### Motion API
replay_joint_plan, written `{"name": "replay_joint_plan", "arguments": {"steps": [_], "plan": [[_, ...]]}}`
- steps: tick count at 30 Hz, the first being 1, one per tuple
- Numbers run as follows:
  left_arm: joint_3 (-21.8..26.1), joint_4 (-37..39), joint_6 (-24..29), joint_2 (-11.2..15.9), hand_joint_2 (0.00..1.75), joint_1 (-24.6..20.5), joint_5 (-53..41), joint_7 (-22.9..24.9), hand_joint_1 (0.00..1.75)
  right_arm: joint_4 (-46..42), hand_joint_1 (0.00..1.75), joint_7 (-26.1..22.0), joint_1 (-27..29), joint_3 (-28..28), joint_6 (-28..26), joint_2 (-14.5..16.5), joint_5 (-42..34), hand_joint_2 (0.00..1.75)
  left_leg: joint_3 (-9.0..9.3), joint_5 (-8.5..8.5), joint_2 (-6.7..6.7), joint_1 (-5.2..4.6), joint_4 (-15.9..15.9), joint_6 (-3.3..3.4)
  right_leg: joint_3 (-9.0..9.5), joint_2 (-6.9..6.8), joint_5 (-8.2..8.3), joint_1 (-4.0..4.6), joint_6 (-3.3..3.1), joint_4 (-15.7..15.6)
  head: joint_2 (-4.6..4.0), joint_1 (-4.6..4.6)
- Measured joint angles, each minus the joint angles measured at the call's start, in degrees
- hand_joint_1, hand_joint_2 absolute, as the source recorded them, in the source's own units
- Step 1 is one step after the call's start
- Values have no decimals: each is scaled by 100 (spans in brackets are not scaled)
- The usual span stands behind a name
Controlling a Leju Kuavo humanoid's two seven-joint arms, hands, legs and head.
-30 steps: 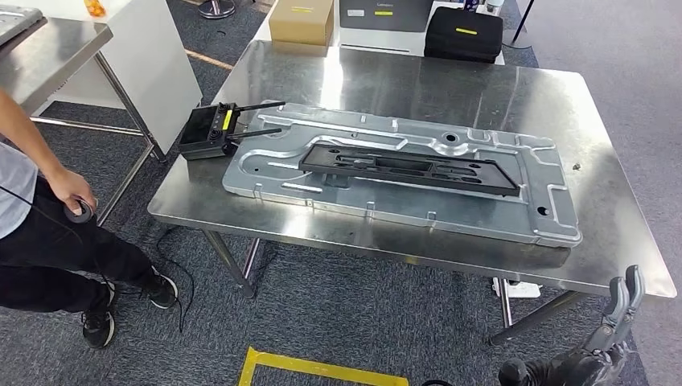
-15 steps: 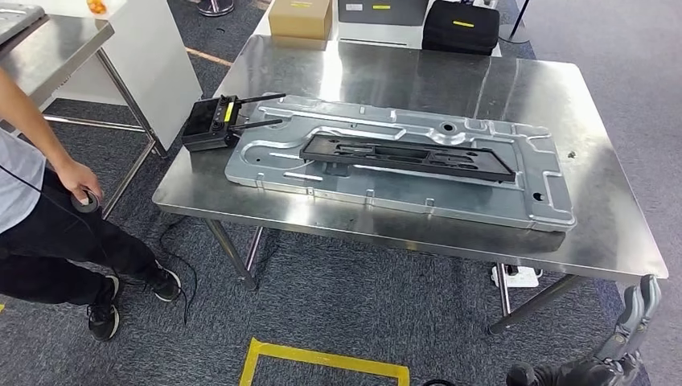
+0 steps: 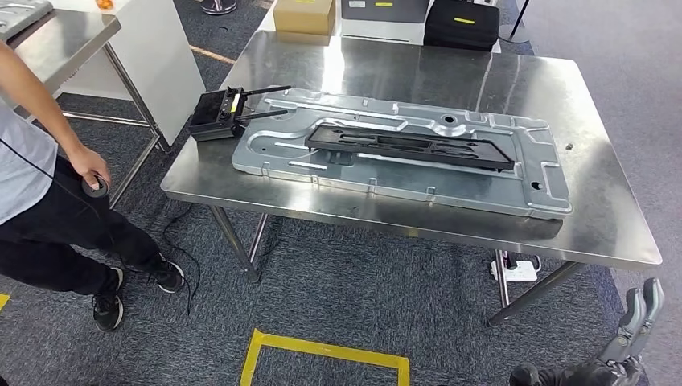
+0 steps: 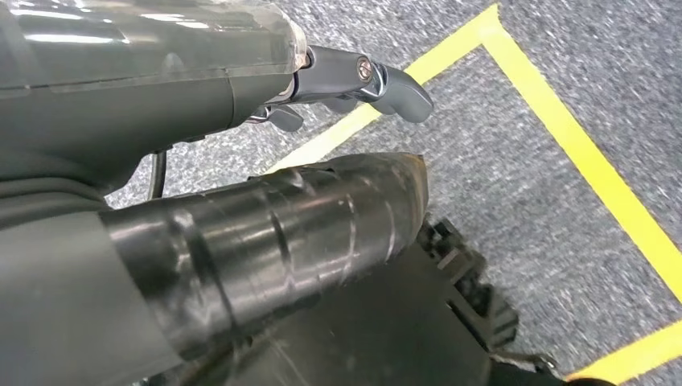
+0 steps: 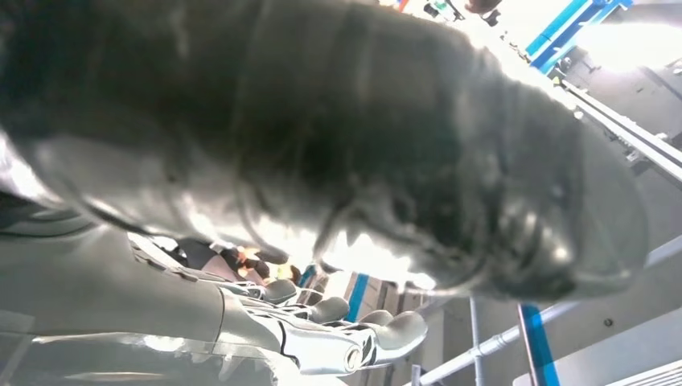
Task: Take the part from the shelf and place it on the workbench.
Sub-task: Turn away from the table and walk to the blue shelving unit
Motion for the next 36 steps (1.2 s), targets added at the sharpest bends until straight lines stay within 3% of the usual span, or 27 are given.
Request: {"name": "replay_joint_plan", "arguments": {"steps": [2,4,6,7,8,11,13,15,17,19,21,22,23,24,26,28,31,32,34,36], "plan": [[2,0,-2,4,0,-2,2,0,0,-1,0,9,15,-5,0,4,-14,0,-28,85,17,11,-40,101,-67,14,-148,-17,61,143,0,3],[3,0,-5,4,0,-8,3,0,0,-2,0,14,31,-10,0,4,-21,0,-101,167,34,13,-58,173,-287,31,-581,-30,105,697,0,4],[3,0,-7,5,0,-3,3,1,0,-2,0,19,45,-13,0,4,-27,0,-205,232,39,3,-46,186,-520,36,-952,-30,132,1382,0,3],[3,0,-7,7,0,2,3,1,0,-1,0,22,51,-14,0,5,-29,0,-251,257,40,0,-35,183,-530,36,-988,-30,136,1520,0,3],[3,0,-8,8,0,5,3,2,0,-1,0,25,55,-15,0,5,-31,0,-290,278,39,-2,-21,176,-430,36,-919,-30,132,1443,0,3],[3,0,-8,8,0,4,15,3,0,-2,0,29,56,-16,0,5,-34,0,-363,312,31,-13,42,134,265,38,-502,-16,70,338,0,3],[4,0,-8,11,0,-2,34,4,0,-1,0,32,59,-19,0,5,-41,0,-402,342,30,-32,73,74,460,44,-417,10,13,-69,0,0],[6,0,-8,15,0,-4,46,8,0,1,0,33,67,-26,0,5,-60,0,-423,386,30,-38,68,-2,422,50,-376,17,-53,-95,0,-1],[8,0,-4,19,0,-4,52,20,0,2,0,33,68,-36,0,9,-91,0,-486,283,22,-28,172,-65,381,38,-298,-6,-140,-130,0,-4],[10,0,0,26,0,-2,55,32,0,8,0,32,67,-46,0,17,-123,0,-695,-134,13,-10,694,-120,303,17,-215,-17,-212,-150,0,-16],[11,0,1,34,0,6,57,35,0,21,0,32,68,-54,0,22,-147,0,-930,-560,13,1,1409,-162,200,9,-149,-3,-236,-139,0,-24],[11,0,1,38,0,10,58,35,0,29,0,33,68,-58,0,22,-161,0,-953,-630,14,3,1587,-171,153,6,-121,3,-234,-128,0,-24],[11,0,1,42,0,13,59,35,0,35,0,33,68,-64,0,22,-183,0,-867,-588,14,3,1550,-169,109,6,-96,6,-228,-114,0,-25],[12,0,1,45,0,14,60,35,0,39,0,38,68,-71,0,22,-211,0,-672,-461,14,2,1295,-156,72,7,-74,9,-218,-98,0,-25],[14,0,2,56,0,4,64,35,0,42,0,71,71,-99,0,22,-282,0,-141,-187,12,-9,461,-98,16,8,-42,21,-188,-53,0,-24],[18,0,2,66,0,-6,73,30,0,43,0,159,79,-163,0,21,-383,0,117,-84,10,-37,-24,-26,-17,4,-11,33,-137,-19,0,-21],[37,0,0,78,0,16,86,21,0,75,0,366,99,-379,46,-17,-738,0,80,2,16,-44,-95,78,-39,2,47,30,-27,-26,0,-21],[44,0,-2,81,0,20,88,20,0,98,0,410,106,-495,94,-43,-888,0,61,54,22,-32,-120,119,-70,11,-15,25,9,26,0,-17],[52,0,-13,84,0,19,88,14,0,171,0,440,112,-794,254,-89,-1150,0,-9,157,39,-11,-157,194,-236,33,-379,4,67,429,0,-11],[57,0,-28,85,0,26,87,7,0,286,0,424,103,-1149,558,-106,-1379,0,-116,226,42,-15,-144,223,-472,41,-828,-11,113,1126,0,-9]]}}
